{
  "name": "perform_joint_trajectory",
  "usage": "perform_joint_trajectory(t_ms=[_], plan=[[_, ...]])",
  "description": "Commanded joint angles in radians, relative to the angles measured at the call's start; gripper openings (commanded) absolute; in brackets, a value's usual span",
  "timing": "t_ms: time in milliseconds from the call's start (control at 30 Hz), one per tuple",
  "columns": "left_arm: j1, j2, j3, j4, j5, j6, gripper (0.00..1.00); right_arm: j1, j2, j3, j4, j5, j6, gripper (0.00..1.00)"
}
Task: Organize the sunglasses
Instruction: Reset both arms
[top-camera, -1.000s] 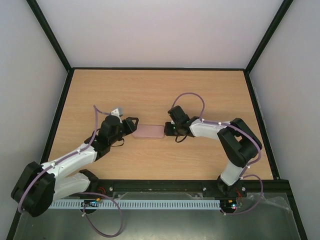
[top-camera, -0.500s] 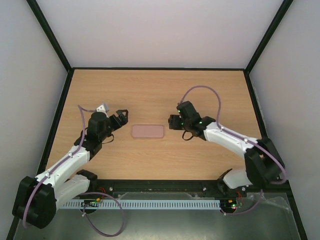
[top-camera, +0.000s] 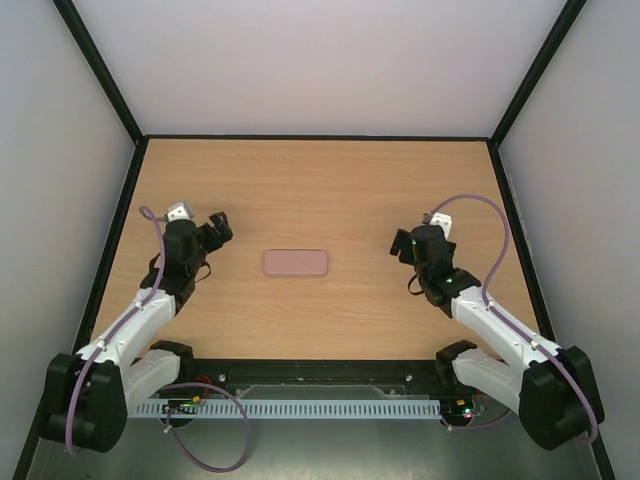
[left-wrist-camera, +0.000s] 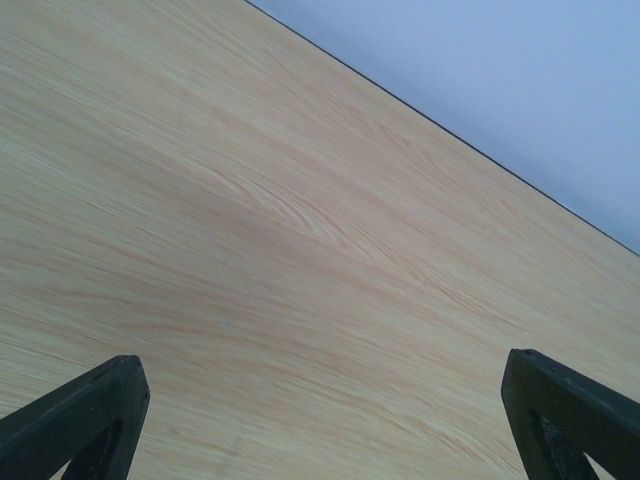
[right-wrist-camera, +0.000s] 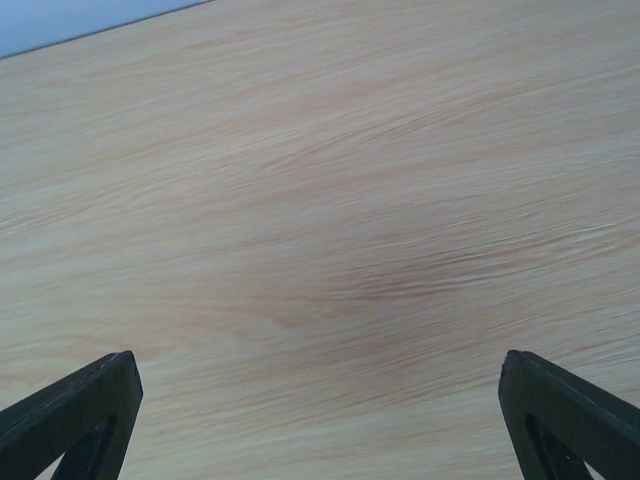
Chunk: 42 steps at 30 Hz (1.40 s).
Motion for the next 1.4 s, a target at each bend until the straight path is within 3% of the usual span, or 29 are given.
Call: perform_joint_trajectory(t_ms=[0, 167, 333, 567, 733, 900, 933, 1000, 1167, 1233, 1267, 1333, 1367], plan=[[0.026, 0.015, -0.046, 0.091, -0.203, 0.082, 0.99, -0.093, -0.019, -0.118, 0.232, 0.133, -0.051, 0.99], [0.057, -0.016, -0.142, 0.289, -0.202, 0.261, 1.00, -0.210, -0.014, -0.214, 0.407, 0.183, -0.080, 0.99], [0.157, 0.009, -0.183, 0.444, -0.115, 0.265, 0.99, -0.274, 0.064, -0.252, 0.592, 0.189, -0.125, 0.99], [0.228, 0.119, -0.152, 0.519, -0.104, 0.351, 1.00, -0.278, 0.316, -0.286, 0.918, 0.266, -0.167, 0.99], [0.292, 0.243, -0.188, 0.675, -0.052, 0.335, 1.00, -0.280, 0.370, -0.270, 1.007, 0.280, -0.195, 0.99], [0.296, 0.351, -0.190, 0.799, 0.005, 0.347, 1.00, -0.281, 0.442, -0.434, 1.431, 0.219, -0.283, 0.99], [0.294, 0.358, -0.178, 0.785, 0.009, 0.349, 0.99, -0.281, 0.460, -0.432, 1.448, 0.198, -0.300, 0.99], [0.294, 0.378, -0.169, 0.802, 0.009, 0.351, 1.00, -0.281, 0.446, -0.372, 1.302, 0.102, -0.321, 0.99], [0.296, 0.393, -0.155, 0.812, -0.018, 0.389, 1.00, -0.281, 0.477, -0.431, 1.422, 0.027, -0.344, 0.99], [0.300, 0.384, -0.175, 0.848, -0.026, 0.394, 1.00, -0.280, 0.594, -0.445, 1.620, -0.003, -0.395, 0.99], [0.301, 0.380, -0.187, 0.873, -0.026, 0.401, 0.99, -0.280, 0.580, -0.442, 1.597, 0.005, -0.384, 0.99], [0.300, 0.380, -0.215, 0.935, -0.026, 0.418, 1.00, -0.290, 0.512, -0.386, 1.360, 0.009, -0.343, 0.99], [0.300, 0.400, -0.243, 1.008, -0.030, 0.422, 0.99, -0.293, 0.546, -0.390, 1.431, 0.010, -0.358, 0.99]])
